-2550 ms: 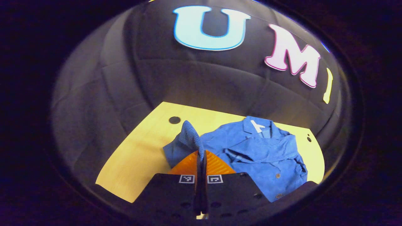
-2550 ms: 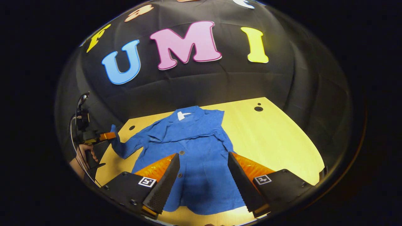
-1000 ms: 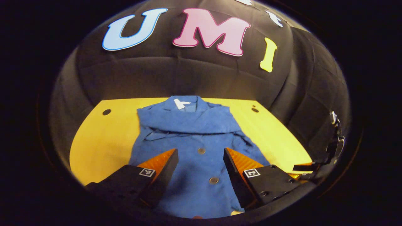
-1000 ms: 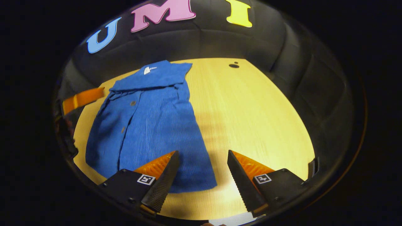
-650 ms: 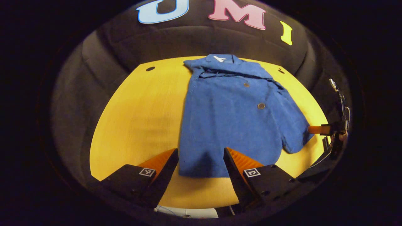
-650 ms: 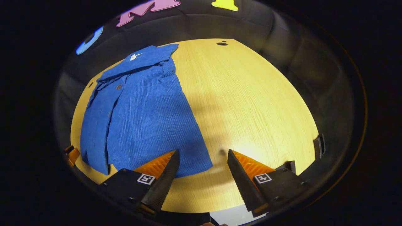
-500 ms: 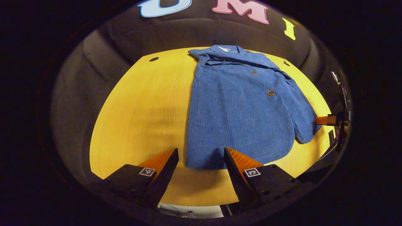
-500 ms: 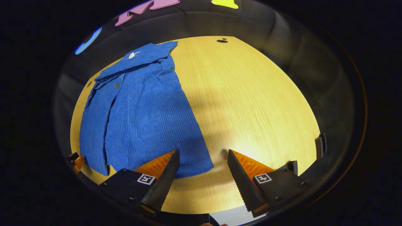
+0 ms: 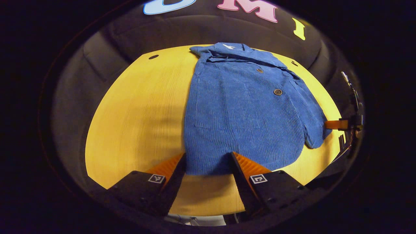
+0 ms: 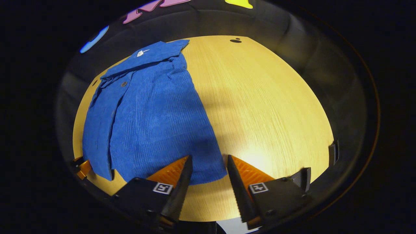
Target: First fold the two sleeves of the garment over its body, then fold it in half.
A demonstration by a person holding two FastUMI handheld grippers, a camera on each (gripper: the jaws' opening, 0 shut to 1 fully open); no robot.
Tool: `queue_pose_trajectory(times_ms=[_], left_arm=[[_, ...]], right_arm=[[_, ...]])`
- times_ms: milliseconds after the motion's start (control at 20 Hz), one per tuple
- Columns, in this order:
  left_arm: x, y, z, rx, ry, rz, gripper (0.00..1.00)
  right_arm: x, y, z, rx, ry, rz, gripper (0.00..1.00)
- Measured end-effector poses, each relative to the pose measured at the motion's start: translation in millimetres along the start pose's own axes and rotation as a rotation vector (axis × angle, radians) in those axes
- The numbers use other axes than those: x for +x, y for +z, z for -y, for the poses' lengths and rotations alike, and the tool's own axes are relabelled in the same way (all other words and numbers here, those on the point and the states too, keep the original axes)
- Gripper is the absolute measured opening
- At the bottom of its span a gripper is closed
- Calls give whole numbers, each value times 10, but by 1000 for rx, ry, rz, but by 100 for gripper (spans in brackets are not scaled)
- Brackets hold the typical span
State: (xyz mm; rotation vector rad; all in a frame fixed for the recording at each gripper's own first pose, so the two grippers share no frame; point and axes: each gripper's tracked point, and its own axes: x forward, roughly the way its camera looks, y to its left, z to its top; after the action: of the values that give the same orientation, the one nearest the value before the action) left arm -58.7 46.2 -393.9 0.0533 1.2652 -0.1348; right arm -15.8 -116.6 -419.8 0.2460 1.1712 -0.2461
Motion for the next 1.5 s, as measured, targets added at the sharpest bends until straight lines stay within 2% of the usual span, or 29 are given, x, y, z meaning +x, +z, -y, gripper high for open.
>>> queue_pose_trajectory(times_ms=[50, 150, 200, 300, 350, 400, 450, 500, 600, 700, 850, 1050, 1250, 1500], left_arm=[[11, 29, 62, -11, -1, 3, 72], [74, 59, 150, -18, -4, 10, 41], [93, 46, 171, -17, -2, 11, 23], [65, 51, 203, -20, 13, 2, 13], [74, 59, 253, -17, -6, -2, 13], [57, 80, 275, -18, -15, 1, 13], [90, 78, 272, -36, -21, -13, 10], [95, 102, 297, -29, -34, -1, 3], [68, 109, 343, -29, -78, -1, 0], [101, 104, 380, -28, -100, -14, 0], [100, 139, 439, -11, -98, -16, 0], [-71, 273, 580, -17, -125, 16, 0], [-271, 535, 650, -49, -162, 69, 0], [-367, 874, 663, -51, -177, 112, 0]], right_arm=[[2, -1, -65, -8, 14, -3, 60], [3, -4, -127, -35, 9, -4, 23], [-4, 4, -133, -71, 4, -3, 9], [2, 7, -139, -164, 9, -9, 8], [-22, -7, -147, -166, 8, -9, 16], [30, -8, -152, -165, 4, -8, 3], [8, -3, -176, -181, 25, -4, 3], [17, -9, -186, -182, 48, -3, 3], [-8, -3, -218, -124, 93, -2, 1], [-11, 1, -210, -90, 113, 16, 1], [-54, -9, -209, -111, 120, 23, 1], [-160, 81, -288, -75, 153, 33, 1], [-330, 360, -366, -26, 192, 68, 1], [-580, 990, -518, -16, 240, 155, 1]])
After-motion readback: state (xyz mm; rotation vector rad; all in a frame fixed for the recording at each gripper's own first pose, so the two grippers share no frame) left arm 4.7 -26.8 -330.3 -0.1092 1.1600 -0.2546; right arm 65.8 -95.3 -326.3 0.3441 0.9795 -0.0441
